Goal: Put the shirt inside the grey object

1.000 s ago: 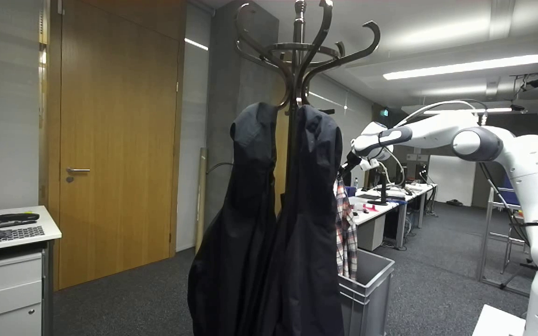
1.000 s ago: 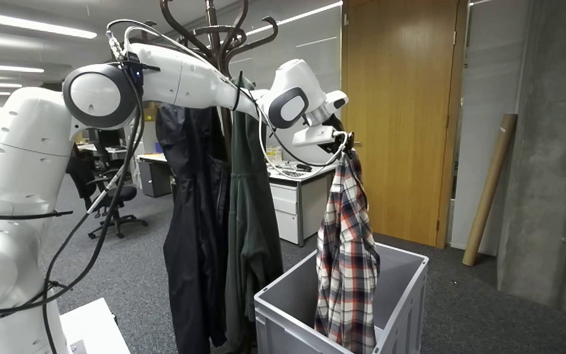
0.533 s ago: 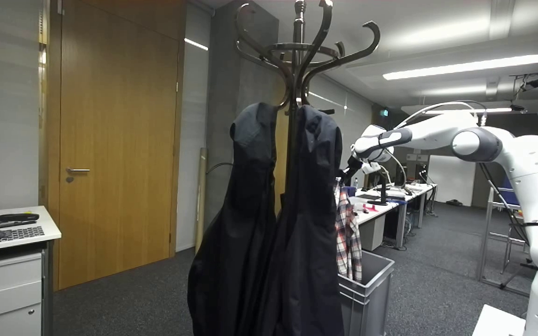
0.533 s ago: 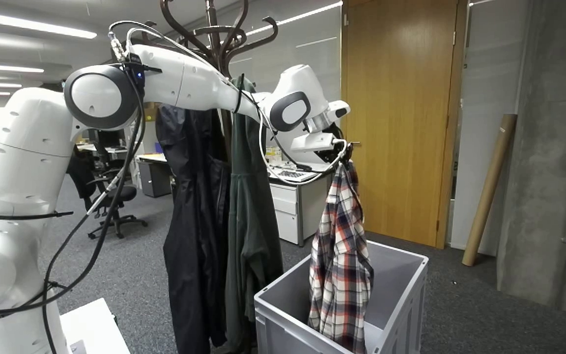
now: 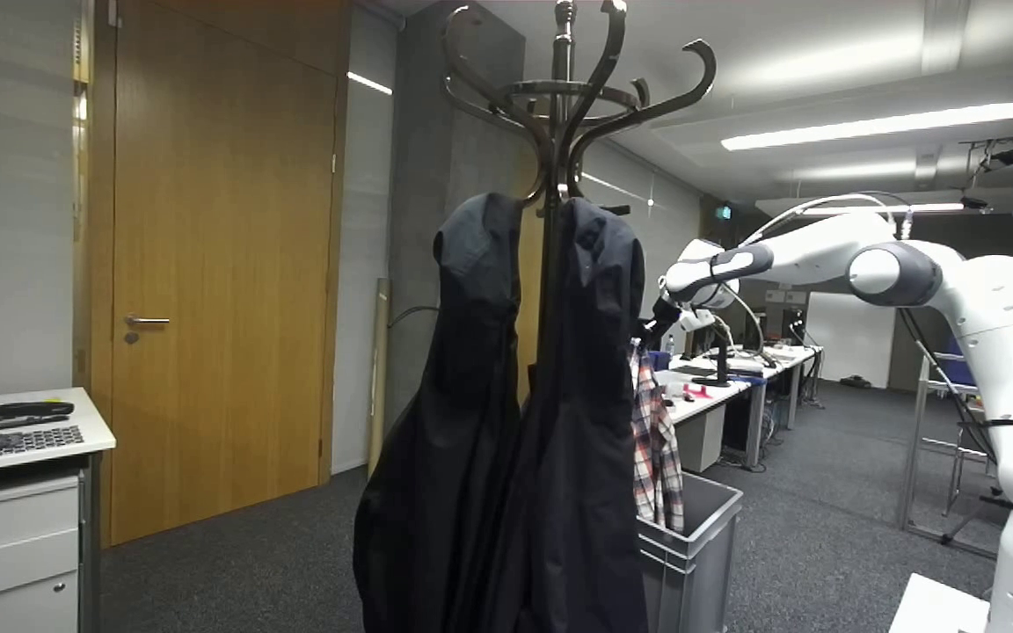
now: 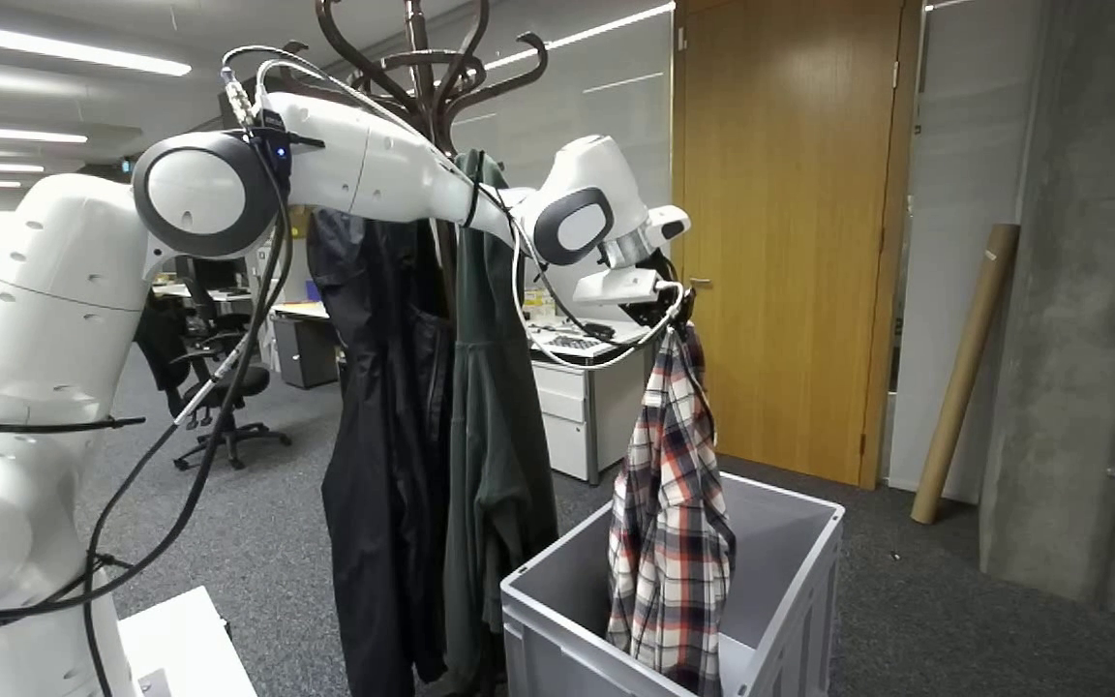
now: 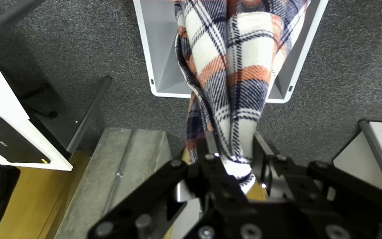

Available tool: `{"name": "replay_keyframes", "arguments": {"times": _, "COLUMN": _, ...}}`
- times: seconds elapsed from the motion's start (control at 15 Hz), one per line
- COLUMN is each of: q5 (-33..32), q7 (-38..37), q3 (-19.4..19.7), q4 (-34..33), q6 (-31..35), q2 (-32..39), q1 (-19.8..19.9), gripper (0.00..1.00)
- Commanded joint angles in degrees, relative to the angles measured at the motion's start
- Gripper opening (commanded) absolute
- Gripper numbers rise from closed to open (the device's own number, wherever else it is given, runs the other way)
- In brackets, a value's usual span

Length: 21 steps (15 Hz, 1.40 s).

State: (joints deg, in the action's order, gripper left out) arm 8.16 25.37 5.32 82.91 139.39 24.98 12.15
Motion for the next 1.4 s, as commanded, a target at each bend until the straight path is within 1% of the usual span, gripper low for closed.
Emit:
{"name": "replay_keyframes", "arguments": {"times": 0.0, "q5": -1.5, "q7": -0.9, "q3": -1.3, "q4": -1.3, "q6": -2.3, "q2": 1.6, "q1": 1.0, "gripper": 0.07}}
{"name": "replay_keyframes", "arguments": {"times": 0.47, "q5": -4.0, "q7": -2.7, "q3": -0.9, "q4": -7.7, "q6": -12.0, "q2": 9.5, "q1": 0.8, "gripper": 0.07}}
{"name": "replay_keyframes", "arguments": {"times": 0.87, "q5": -5.3, "q7": -4.0, "q3": -0.9, "q4": -15.3, "q6": -21.2, "q2": 15.5, "q1": 0.9, "gripper": 0.07}}
{"name": "replay_keyframes", "arguments": {"times": 1.33, "q5": -6.7, "q7": -3.8, "q3": -0.9, "q4": -23.8, "q6": -32.6, "q2": 21.8, "q1": 1.0, "gripper": 0.07}}
